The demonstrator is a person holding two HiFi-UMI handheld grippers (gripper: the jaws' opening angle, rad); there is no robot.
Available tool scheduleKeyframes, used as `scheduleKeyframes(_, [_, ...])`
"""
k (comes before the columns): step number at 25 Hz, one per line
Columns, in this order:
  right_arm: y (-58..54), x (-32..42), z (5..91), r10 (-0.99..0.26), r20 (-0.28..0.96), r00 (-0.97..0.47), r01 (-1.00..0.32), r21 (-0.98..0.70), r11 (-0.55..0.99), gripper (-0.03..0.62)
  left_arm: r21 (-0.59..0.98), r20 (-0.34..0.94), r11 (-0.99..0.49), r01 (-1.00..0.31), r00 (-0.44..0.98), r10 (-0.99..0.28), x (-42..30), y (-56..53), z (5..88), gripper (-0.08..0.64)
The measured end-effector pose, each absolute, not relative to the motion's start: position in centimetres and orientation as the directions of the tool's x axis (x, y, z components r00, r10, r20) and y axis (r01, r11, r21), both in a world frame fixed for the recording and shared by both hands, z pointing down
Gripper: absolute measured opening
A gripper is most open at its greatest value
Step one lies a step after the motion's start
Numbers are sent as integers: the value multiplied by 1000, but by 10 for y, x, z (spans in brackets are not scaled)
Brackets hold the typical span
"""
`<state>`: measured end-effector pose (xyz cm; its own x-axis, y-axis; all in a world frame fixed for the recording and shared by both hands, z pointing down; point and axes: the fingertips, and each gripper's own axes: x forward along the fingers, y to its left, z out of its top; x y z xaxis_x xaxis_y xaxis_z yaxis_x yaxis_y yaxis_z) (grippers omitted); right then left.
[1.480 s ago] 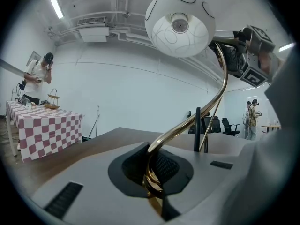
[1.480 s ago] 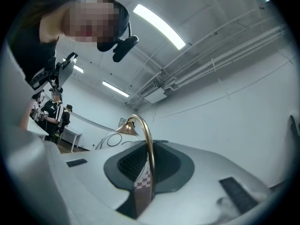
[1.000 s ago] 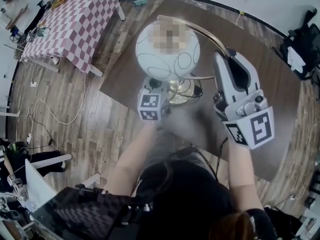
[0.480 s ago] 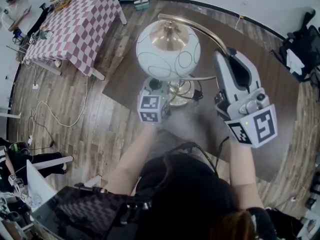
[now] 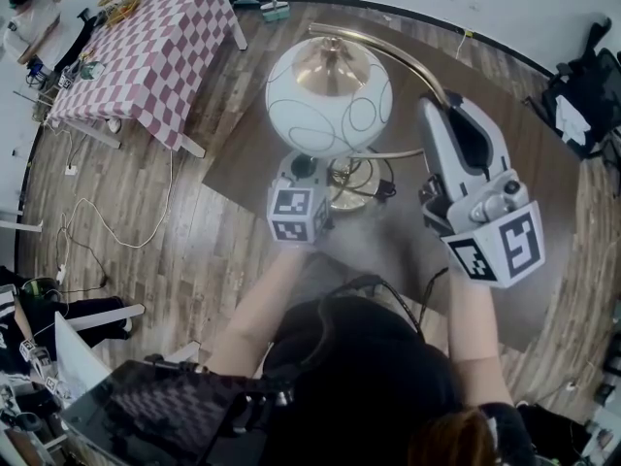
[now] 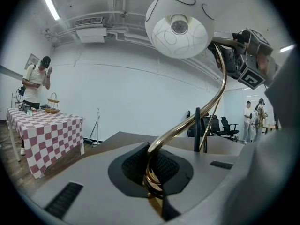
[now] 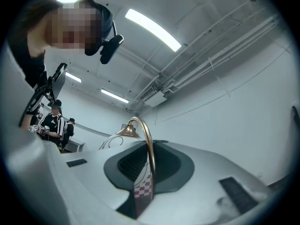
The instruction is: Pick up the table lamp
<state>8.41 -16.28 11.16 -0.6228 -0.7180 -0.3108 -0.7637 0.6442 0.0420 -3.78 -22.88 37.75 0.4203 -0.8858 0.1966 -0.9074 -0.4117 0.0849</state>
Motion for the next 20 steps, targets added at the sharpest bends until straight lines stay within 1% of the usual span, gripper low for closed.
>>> scheduleKeyframes(20, [-169,77,92,-702,-320,-637,-749,38,662,43,104,207,-410,-906,423,-882,-42,-234,361,0])
